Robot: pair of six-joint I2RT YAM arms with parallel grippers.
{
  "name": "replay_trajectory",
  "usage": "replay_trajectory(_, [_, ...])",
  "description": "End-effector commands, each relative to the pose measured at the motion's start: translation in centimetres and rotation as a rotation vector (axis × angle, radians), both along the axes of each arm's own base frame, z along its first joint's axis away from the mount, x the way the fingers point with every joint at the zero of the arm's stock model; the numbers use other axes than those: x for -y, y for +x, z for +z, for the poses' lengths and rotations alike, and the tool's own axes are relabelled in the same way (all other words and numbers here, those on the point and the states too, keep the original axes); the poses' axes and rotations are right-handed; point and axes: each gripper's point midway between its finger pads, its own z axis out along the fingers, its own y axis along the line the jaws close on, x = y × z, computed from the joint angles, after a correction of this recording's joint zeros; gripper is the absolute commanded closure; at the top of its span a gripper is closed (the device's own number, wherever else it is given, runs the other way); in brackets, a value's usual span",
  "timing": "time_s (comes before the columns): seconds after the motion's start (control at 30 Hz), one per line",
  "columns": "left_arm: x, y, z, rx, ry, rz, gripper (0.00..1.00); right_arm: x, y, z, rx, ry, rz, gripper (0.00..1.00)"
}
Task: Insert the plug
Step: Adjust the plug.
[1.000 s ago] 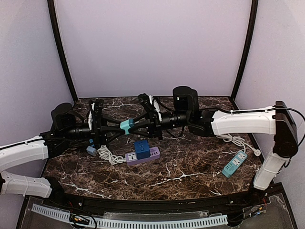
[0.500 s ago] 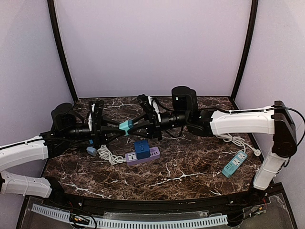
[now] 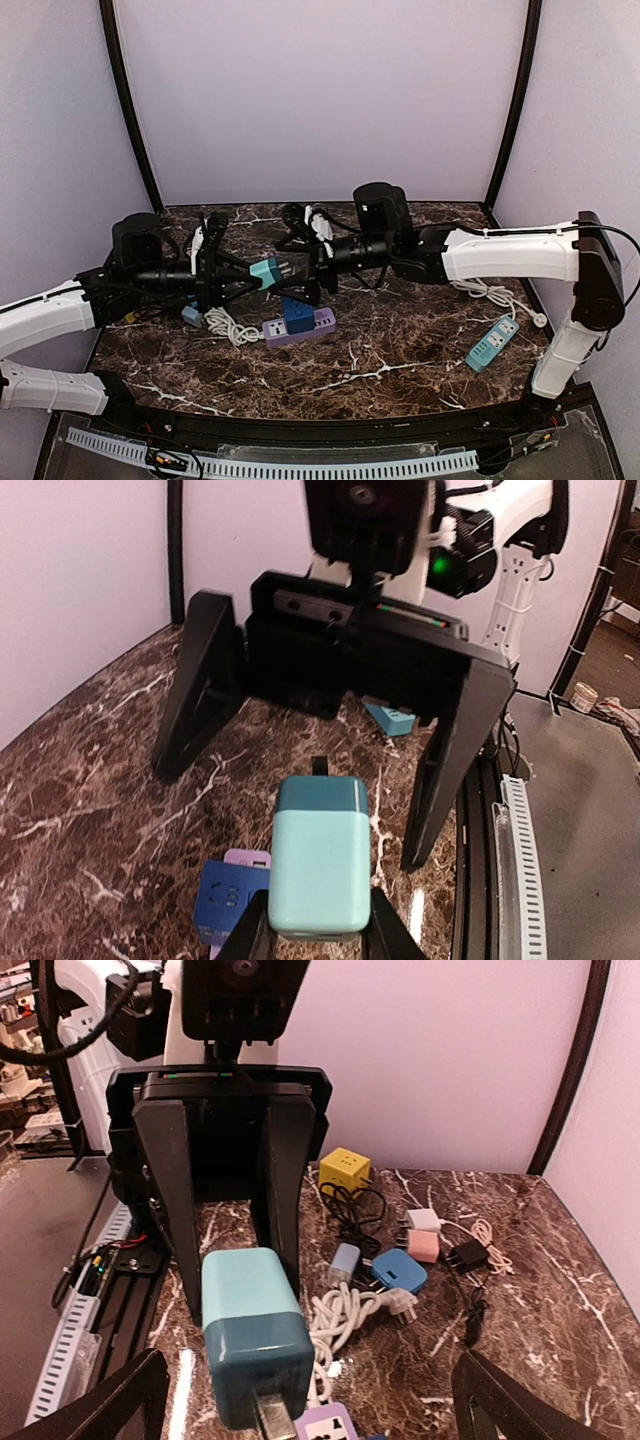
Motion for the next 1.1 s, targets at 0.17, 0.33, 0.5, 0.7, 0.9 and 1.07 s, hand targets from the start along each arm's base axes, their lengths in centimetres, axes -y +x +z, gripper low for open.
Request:
replay_trajectory(0.17, [-2.9,1.2,-4.9,-0.348,0.205,0.22,0.99,0.0,-1.8,-1.9,0.652,-0.148,-0.075,0.01])
replay_trajectory(0.33, [-2.8,1.1,-4.9,-0.417,0.184,0.219,0.99,-2.4,-1.5,-3.5,0.85,-0.206,-0.096,0.02])
replay_trajectory(0.5, [-2.5,0.8,-4.9,-0.436,0.179,0.198,0.99,-3.1,0.3,-4.0,0.926,-0.24,-0.16,0.01])
replay_trajectory(0.7, [-2.4,0.7,-4.9,-0.437,0.176,0.185,0.99,-3.5,1.6,-4.0,0.978,-0.251,-0.224,0.17])
replay_trajectory(0.9, [-2.3,0.8,-5.2,-0.44,0.179,0.185,0.99,-4.2,1.5,-3.4,0.984,-0.208,-0.225,0.31])
replay_trajectory(1.07, [-2.2,0.9,-4.9,-0.431,0.17,0.177,0.99,-4.3,1.8,-3.8,0.98,-0.22,-0.231,0.59])
